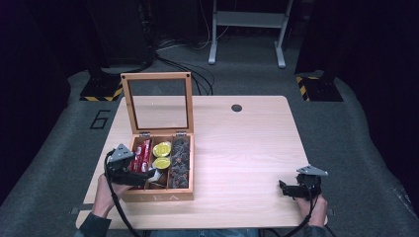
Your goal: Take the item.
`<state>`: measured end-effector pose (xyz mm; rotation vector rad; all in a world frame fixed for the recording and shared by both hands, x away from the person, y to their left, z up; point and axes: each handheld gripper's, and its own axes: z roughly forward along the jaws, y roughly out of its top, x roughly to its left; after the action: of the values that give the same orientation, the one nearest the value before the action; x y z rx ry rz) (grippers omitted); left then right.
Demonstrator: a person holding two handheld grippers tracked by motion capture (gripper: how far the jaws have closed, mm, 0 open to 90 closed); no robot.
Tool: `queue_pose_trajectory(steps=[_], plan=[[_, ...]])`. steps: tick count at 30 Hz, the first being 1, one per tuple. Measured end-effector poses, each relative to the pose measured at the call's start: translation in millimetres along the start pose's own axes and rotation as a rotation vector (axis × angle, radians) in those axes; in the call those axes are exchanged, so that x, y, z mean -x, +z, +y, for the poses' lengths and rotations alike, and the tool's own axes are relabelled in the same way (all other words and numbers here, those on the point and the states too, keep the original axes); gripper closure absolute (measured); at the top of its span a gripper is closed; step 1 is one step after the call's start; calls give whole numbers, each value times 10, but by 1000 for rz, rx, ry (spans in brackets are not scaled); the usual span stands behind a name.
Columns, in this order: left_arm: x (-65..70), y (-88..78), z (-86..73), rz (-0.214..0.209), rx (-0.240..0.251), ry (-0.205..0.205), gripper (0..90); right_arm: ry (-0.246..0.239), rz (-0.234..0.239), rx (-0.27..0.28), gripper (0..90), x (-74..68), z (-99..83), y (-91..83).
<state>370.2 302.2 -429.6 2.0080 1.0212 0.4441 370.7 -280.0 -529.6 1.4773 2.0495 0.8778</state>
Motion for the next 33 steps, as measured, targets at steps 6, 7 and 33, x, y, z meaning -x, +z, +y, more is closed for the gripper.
queue_pose_trajectory(steps=[6, 7, 33], plan=[[49, 128, 45, -32, -23, 17, 15, -1, -2, -1, 21, -4, 0, -1], [54, 152, 51, -36, -26, 17, 28, 3, -2, -3, 21, -7, 0, -2], [59, 440, 94, -48, -105, 21, 270, 3, -1, -2, 23, -7, -1, -2]])
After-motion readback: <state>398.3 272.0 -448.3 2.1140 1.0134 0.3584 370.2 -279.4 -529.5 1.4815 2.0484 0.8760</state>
